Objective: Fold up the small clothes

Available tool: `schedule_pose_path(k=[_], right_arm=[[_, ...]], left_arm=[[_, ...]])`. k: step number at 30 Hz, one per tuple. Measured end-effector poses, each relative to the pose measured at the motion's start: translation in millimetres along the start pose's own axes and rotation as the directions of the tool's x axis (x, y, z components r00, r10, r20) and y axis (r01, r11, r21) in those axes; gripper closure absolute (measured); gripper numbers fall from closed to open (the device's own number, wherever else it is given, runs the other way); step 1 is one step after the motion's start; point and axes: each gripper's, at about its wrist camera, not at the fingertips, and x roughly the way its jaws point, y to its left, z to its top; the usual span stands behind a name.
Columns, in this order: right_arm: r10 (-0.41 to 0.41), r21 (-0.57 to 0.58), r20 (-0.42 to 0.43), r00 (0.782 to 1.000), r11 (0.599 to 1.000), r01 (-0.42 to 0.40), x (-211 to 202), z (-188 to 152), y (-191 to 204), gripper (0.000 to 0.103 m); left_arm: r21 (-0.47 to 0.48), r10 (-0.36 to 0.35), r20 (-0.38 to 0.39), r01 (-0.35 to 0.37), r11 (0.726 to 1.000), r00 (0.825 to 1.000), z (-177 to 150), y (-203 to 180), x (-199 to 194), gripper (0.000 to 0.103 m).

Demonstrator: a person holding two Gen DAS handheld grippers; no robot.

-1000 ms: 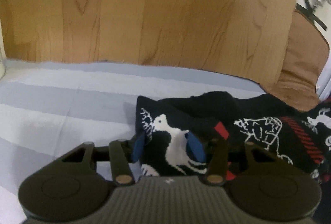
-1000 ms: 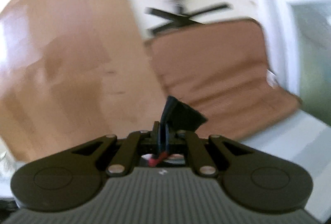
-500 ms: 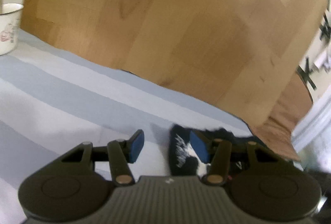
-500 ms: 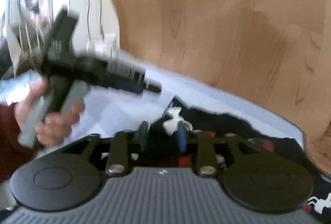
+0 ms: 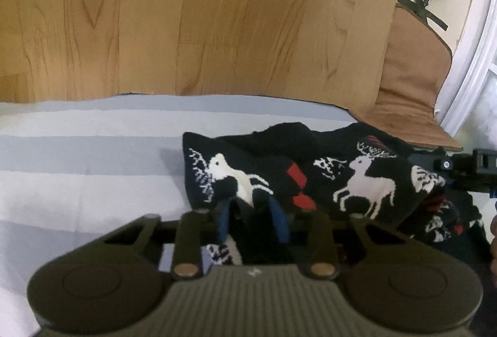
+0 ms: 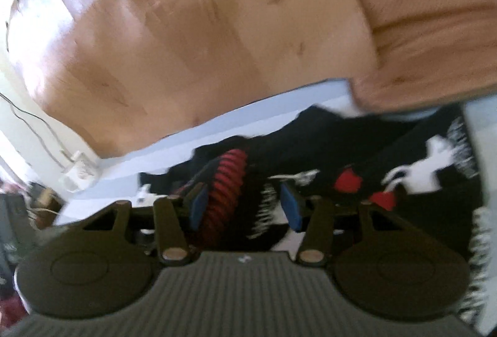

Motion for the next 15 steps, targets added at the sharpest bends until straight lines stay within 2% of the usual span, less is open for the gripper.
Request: schedule_pose_path(k=[1, 2, 3, 4, 5, 7, 8, 10, 11, 12, 13, 14, 15], right_arm=[[0.017, 0.014, -0.014, 1.000, 1.000, -0.017, 2.8, -0.8, 2.5, 0.051], [0.025, 0.014, -0.037, 0.999, 1.000, -0.025, 9.0, -0.7, 5.2, 0.058], [0.022, -0.003, -0.063, 0.998, 1.000, -0.022, 14.8, -1.2, 7.9, 0.089], [-0.009, -0.049, -0.083, 0.997, 0.999, 0.005, 19.6, -3.3, 15.9, 0.090], [-0.040, -0.099, -0.066, 0.997, 0.995, 0.033, 18.1, -4.7, 24.7, 0.090], [-0.069, -0.193, 0.012, 0.998, 0.979, 0.070, 6.0, -10.3, 40.2, 0.092], [-0.094, -0.244, 0.069, 0.993, 0.964, 0.108, -3.0, -12.5, 48.2, 0.092], [-0.174, -0.356, 0.177, 0.969, 0.906, 0.228, -13.7, -21.3, 62.7, 0.092], [-0.227, -0.431, 0.229, 0.947, 0.848, 0.308, -14.5, -30.0, 70.6, 0.092], [-0.254, -0.476, 0.246, 0.935, 0.809, 0.345, -12.1, -37.3, 74.0, 0.092], [-0.281, -0.513, 0.227, 0.933, 0.779, 0.359, -4.5, -44.7, 72.8, 0.092], [-0.313, -0.547, 0.172, 0.934, 0.758, 0.355, 8.3, -52.2, 68.9, 0.091], [-0.338, -0.570, 0.146, 0.930, 0.739, 0.359, 17.9, -58.7, 65.1, 0.087]], left_arm=[[-0.001, 0.003, 0.002, -0.003, 1.000, 1.000, -0.4, 1.0, -0.2, 0.082], [-0.004, 0.004, 0.003, -0.004, 1.000, 1.000, -0.1, 2.6, -1.1, 0.084], [-0.009, 0.004, 0.006, -0.004, 1.000, 1.000, -0.4, 3.8, -1.4, 0.085], [-0.019, 0.004, 0.010, -0.004, 1.000, 1.000, 0.0, 6.3, -2.4, 0.086], [-0.033, 0.002, 0.016, -0.001, 0.999, 1.000, 1.3, 9.8, -4.7, 0.087], [-0.056, 0.000, 0.041, 0.002, 0.998, 0.999, 4.2, 14.3, -8.5, 0.087], [-0.063, 0.000, 0.061, 0.004, 0.998, 0.998, 5.4, 15.8, -11.8, 0.091], [-0.076, 0.005, 0.102, 0.003, 0.997, 0.995, 7.2, 18.5, -16.4, 0.092], [-0.082, -0.012, 0.108, 0.021, 0.996, 0.994, 8.0, 20.4, -17.5, 0.092], [-0.084, -0.022, 0.102, 0.031, 0.996, 0.995, 8.3, 21.2, -15.9, 0.092], [-0.075, -0.003, 0.086, 0.009, 0.997, 0.996, 7.9, 19.6, -11.4, 0.092], [-0.055, 0.026, 0.061, -0.022, 0.998, 0.998, 6.2, 17.2, -4.5, 0.092], [-0.039, 0.037, 0.036, -0.035, 0.999, 0.999, 4.9, 14.5, 2.7, 0.092]])
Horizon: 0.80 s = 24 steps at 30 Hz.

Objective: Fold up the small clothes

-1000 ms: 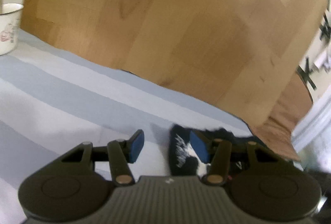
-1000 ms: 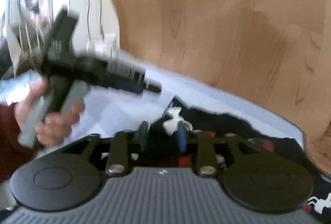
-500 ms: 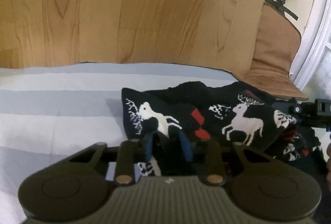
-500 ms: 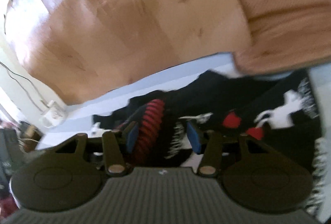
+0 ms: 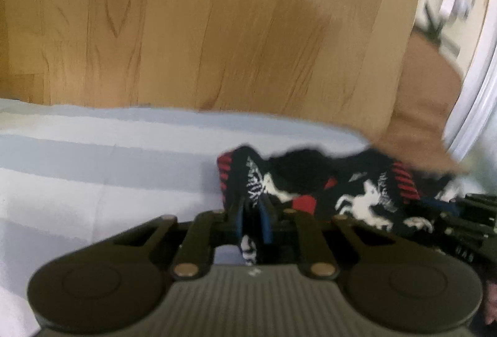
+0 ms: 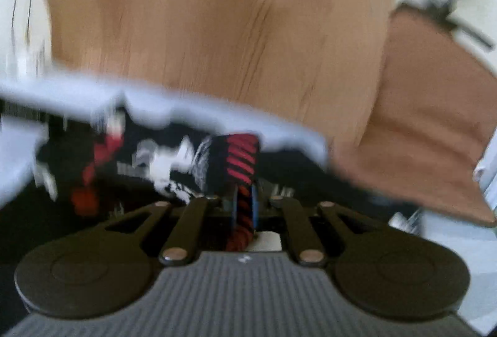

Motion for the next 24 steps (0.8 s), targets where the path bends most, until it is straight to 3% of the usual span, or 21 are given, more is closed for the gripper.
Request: schedule_pose_path(k=[2, 3, 4, 6, 10, 13, 15, 17, 19, 20, 24], right_arm=[[-0.033, -0.032, 0.038, 0.999, 0.999, 0.035, -3.9, -3.6, 2.6, 0.079], [-0.034, -0.003, 0.036, 0.999, 0.999, 0.034, -7.6, -0.6, -1.1, 0.070], [-0.023, 0.042, 0.048, 0.999, 0.999, 0.021, -12.5, 2.3, -7.0, 0.067], [-0.001, 0.118, 0.101, 0.995, 0.993, -0.011, -27.7, 8.4, -19.5, 0.067], [0.081, 0.144, 0.150, 0.985, 0.984, -0.103, -37.1, 21.2, -17.3, 0.068], [0.163, 0.148, 0.093, 0.982, 0.973, -0.175, -22.0, 22.9, -6.2, 0.073], [0.212, 0.152, -0.041, 0.976, 0.967, -0.204, 3.0, 10.9, 4.3, 0.074], [0.189, 0.100, 0.020, 0.982, 0.977, -0.190, 4.1, -3.0, 13.5, 0.073], [0.186, 0.105, 0.000, 0.983, 0.977, -0.185, 3.8, 1.9, 14.3, 0.073], [0.198, 0.136, -0.012, 0.980, 0.971, -0.194, 2.7, 4.3, 9.7, 0.073], [0.189, 0.226, 0.028, 0.982, 0.955, -0.190, -33.7, 0.0, -16.8, 0.073]], left_arm=[[0.037, 0.023, 0.002, -0.023, 0.999, 1.000, -1.6, -4.8, 1.9, 0.092], [0.044, 0.030, 0.008, -0.030, 0.999, 1.000, -1.7, -6.0, 0.3, 0.091], [0.046, 0.035, 0.009, -0.036, 0.998, 0.999, -1.5, -6.2, -0.1, 0.090], [0.033, 0.033, 0.007, -0.033, 0.999, 0.999, -0.1, -4.2, -0.3, 0.089], [0.031, 0.028, 0.008, -0.028, 0.999, 1.000, -0.2, -3.9, -1.5, 0.089], [0.054, 0.041, 0.008, -0.041, 0.998, 0.999, -4.1, -2.8, 1.1, 0.088], [0.073, 0.051, 0.014, -0.052, 0.996, 0.999, -5.5, -4.6, 1.3, 0.086], [0.097, 0.067, 0.024, -0.069, 0.993, 0.997, -6.7, -7.1, 2.3, 0.084], [0.111, 0.077, 0.032, -0.080, 0.991, 0.996, -7.7, -9.5, 2.2, 0.083], [0.115, 0.080, 0.035, -0.083, 0.990, 0.996, -8.1, -9.9, 2.2, 0.081], [0.077, 0.098, 0.034, -0.100, 0.992, 0.995, -6.6, -2.5, 1.8, 0.058]])
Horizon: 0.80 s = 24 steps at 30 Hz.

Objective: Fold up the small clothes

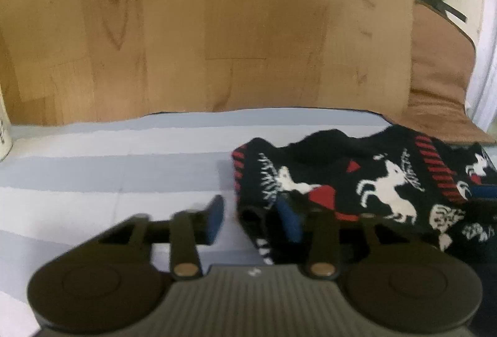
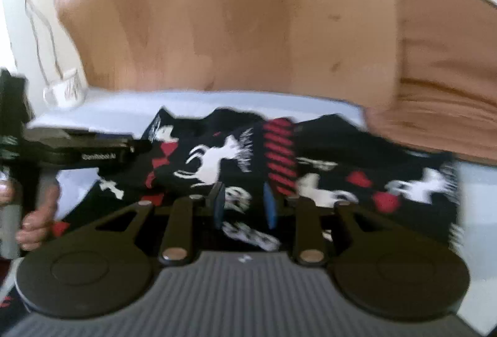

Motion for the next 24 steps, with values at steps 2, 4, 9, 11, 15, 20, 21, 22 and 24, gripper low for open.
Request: schedule_pose_path(k=[2, 4, 9, 11, 15, 20, 21, 22, 24], right_arm=[[-0.033, 0.043, 0.016, 0.999, 0.999, 0.032, -29.3, -10.5, -11.7, 0.073], [-0.054, 0.091, -0.013, 0.998, 0.994, 0.055, -51.0, -27.3, -25.6, 0.072], [-0.113, 0.140, -0.136, 0.984, 0.981, 0.132, -85.0, -78.3, -47.5, 0.072], [-0.123, 0.117, -0.135, 0.983, 0.983, 0.139, -105.0, -93.0, -45.6, 0.072], [-0.119, 0.121, -0.123, 0.985, 0.983, 0.134, -151.4, -116.0, -47.0, 0.072], [-0.053, 0.254, -0.005, 0.999, 0.966, 0.052, -216.1, -152.8, -66.8, 0.070], [-0.034, 0.275, 0.016, 0.999, 0.961, 0.028, -223.7, -159.8, -71.2, 0.070], [-0.008, 0.298, 0.038, 0.999, 0.955, -0.003, -231.9, -170.9, -74.9, 0.070], [0.048, 0.333, 0.047, 0.998, 0.941, -0.061, -239.0, -187.1, -79.7, 0.070]], left_arm=[[-0.031, -0.016, -0.010, 0.015, 0.999, 1.000, 1.0, 6.3, 1.2, 0.056], [-0.043, -0.016, -0.013, 0.016, 0.999, 1.000, 1.0, 8.3, 1.6, 0.054], [-0.003, 0.014, -0.016, -0.014, 1.000, 1.000, -3.4, 2.8, -5.2, 0.048], [0.003, 0.012, -0.022, -0.012, 1.000, 1.000, -12.2, 3.9, -17.0, 0.043], [-0.003, -0.044, -0.030, 0.043, 0.999, 0.999, -39.1, 12.6, -65.4, 0.041], [0.015, -0.190, -0.092, 0.192, 0.981, 0.977, -81.5, 20.5, -140.3, 0.037], [0.025, -0.202, -0.109, 0.206, 0.978, 0.973, -91.6, 19.5, -151.8, 0.034], [0.032, -0.216, -0.134, 0.222, 0.974, 0.967, -104.6, 18.0, -164.5, 0.033], [0.037, -0.242, -0.176, 0.252, 0.967, 0.954, -123.6, 15.0, -183.4, 0.033]])
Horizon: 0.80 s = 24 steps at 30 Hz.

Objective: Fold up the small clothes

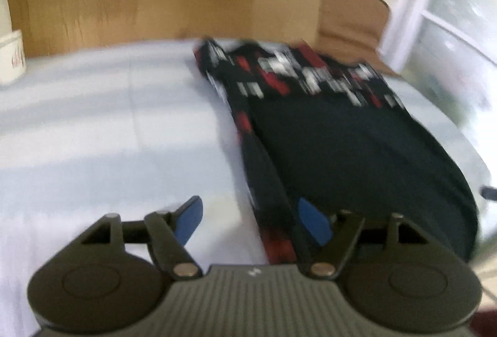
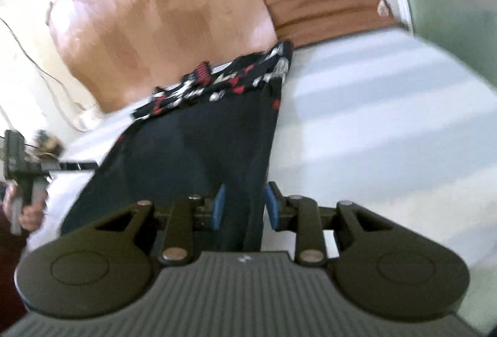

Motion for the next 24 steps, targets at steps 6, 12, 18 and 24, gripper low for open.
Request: schedule_pose_path(k=[6, 12, 18, 24], right_arm=[[0.089, 0.072, -0.060, 0.994, 0.994, -0.085, -2.7, -41.7, -18.4, 0.055], [0.192, 0.161, -0.111, 0.975, 0.972, -0.173, 25.2, -54.3, -32.2, 0.053], [0.275, 0.159, -0.136, 0.952, 0.954, -0.253, 43.5, -56.7, -28.8, 0.053], [0.342, 0.125, -0.160, 0.926, 0.937, -0.325, 40.2, -56.1, -21.7, 0.091]], left_arm=[[-0.058, -0.106, -0.027, 0.105, 0.993, 0.994, -60.4, -14.0, -45.2, 0.025], [-0.099, -0.111, 0.007, 0.111, 0.989, 0.994, -93.0, -22.9, -74.7, 0.022], [-0.146, -0.114, -0.038, 0.108, 0.983, 0.993, -107.6, -32.7, -62.4, 0.019], [-0.259, -0.240, -0.210, 0.183, 0.948, 0.948, -100.2, -37.2, -13.0, 0.097]])
